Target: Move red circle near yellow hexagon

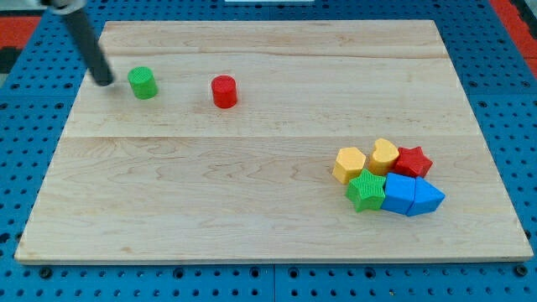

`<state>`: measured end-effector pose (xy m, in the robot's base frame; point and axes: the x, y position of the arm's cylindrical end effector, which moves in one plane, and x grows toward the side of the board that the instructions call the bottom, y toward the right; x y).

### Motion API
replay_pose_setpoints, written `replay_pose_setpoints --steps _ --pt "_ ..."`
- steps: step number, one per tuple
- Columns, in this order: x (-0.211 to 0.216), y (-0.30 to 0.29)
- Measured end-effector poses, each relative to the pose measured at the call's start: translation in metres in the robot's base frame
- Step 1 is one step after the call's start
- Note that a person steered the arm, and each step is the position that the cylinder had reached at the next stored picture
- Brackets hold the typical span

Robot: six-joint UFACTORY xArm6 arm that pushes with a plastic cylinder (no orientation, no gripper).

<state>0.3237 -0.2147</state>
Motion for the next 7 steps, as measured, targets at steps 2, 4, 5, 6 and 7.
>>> replay_pose_setpoints --steps 2,4,5,6,7 --pt "0.014 0.139" --pt "0.078 0.187" --pt "0.124 0.188" --pt "0.137 0.228" --pt "0.133 0.222"
